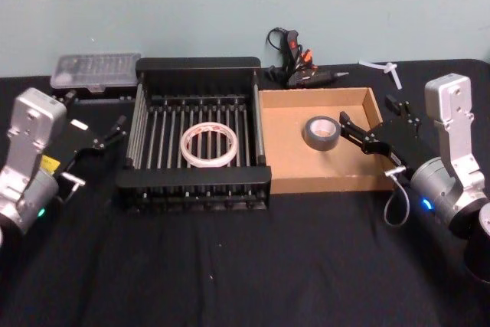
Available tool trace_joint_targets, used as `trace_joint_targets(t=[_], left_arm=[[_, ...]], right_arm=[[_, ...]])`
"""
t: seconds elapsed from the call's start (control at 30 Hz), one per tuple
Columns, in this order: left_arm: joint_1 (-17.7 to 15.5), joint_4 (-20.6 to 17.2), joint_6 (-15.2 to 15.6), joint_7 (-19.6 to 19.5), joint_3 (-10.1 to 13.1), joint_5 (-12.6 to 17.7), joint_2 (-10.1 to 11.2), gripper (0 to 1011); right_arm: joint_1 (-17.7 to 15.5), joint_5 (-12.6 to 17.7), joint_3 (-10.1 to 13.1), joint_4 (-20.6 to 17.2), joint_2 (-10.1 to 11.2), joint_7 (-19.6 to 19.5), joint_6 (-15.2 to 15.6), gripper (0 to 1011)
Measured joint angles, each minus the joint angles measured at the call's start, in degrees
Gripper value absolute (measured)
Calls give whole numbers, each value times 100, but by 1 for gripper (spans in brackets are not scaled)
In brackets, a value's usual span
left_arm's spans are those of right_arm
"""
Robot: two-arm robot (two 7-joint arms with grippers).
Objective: Pick up the white tape and place it into the black box , Pick up the silver tape and place it into the brown box.
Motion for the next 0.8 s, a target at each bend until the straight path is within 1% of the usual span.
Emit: trace_joint_targets(t=[0.8], left_arm=[[0, 0, 0, 0, 0, 0, 0, 1001]], right_arm=[[0, 0, 0, 0, 0, 0, 0, 1002]])
